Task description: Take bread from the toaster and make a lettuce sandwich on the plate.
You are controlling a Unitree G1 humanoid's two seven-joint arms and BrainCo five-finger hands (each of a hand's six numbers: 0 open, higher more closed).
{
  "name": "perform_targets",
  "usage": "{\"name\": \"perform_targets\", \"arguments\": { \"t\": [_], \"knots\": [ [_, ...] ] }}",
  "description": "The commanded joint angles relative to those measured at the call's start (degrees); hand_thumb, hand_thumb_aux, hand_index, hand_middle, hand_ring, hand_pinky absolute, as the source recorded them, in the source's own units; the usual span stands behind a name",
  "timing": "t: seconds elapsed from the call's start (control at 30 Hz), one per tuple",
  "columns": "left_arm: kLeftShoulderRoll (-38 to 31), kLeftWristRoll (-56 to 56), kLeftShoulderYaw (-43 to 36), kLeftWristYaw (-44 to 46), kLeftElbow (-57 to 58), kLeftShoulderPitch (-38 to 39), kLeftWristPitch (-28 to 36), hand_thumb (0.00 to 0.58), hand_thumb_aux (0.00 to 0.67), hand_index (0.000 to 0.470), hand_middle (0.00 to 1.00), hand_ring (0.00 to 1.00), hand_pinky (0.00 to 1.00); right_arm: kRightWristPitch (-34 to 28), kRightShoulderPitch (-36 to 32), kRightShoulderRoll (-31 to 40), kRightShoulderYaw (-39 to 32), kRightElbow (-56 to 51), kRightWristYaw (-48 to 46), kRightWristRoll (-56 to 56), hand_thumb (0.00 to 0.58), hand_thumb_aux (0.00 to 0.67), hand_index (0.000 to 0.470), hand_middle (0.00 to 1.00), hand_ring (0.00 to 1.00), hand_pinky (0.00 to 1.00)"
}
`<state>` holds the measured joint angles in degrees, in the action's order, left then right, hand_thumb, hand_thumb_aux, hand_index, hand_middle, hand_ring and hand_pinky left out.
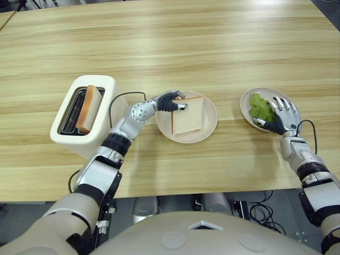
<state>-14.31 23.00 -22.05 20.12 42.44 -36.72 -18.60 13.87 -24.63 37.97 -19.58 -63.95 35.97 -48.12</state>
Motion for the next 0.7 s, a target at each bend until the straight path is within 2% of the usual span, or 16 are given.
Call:
{"name": "perform_targets", "arguments": {
  "t": [0.03, 0.07, 0.1, 0.13, 0.4, 0.7],
  "knots": [
    [0.24, 3.26, -2.81, -0.91, 4.20, 0.15, -1.10, 0.000, 0.000, 0.000, 1.00, 1.00, 1.00, -0.54, -0.48, -0.79, -1.94, -1.41, -1.82, 0.64, 0.517, 0.449, 0.308, 0.00, 0.00, 0.00],
    [0.09, 4.05, -3.05, -2.07, 4.63, -0.08, -1.30, 0.000, 0.000, 0.000, 1.00, 1.00, 1.00, -0.69, -0.54, -0.80, -2.24, -1.49, -1.97, 0.60, 0.543, 0.502, 0.345, 0.00, 0.00, 0.00],
    [-0.15, 4.85, -3.24, -3.51, 4.81, -0.44, -1.38, 0.000, 0.000, 0.000, 1.00, 1.00, 1.00, -0.76, -0.60, -0.82, -2.53, -1.57, -2.07, 0.74, 0.543, 0.502, 0.345, 0.00, 0.00, 0.00],
    [-0.47, 5.89, -3.39, -5.52, 4.94, -1.00, -1.47, 0.000, 0.000, 0.000, 1.00, 1.00, 1.00, -0.80, -0.65, -0.82, -2.80, -1.66, -2.12, 0.92, 0.580, 0.670, 0.460, 0.00, 0.00, 0.00],
    [-2.52, 13.55, -2.92, -24.81, 4.60, -6.07, -1.97, 0.000, 0.000, 0.000, 1.00, 1.00, 1.00, -0.65, -0.70, -1.00, -3.51, -1.37, -0.80, 1.81, 0.580, 0.670, 0.460, 0.00, 0.00, 0.00],
    [-2.96, 13.26, -2.08, -29.85, 3.76, -6.09, -3.55, 0.000, 0.000, 0.000, 1.00, 1.00, 1.00, 1.69, -1.20, -0.43, -2.47, 0.00, 2.71, 3.36, 0.580, 0.670, 0.460, 0.00, 0.00, 0.00]
  ]
}}
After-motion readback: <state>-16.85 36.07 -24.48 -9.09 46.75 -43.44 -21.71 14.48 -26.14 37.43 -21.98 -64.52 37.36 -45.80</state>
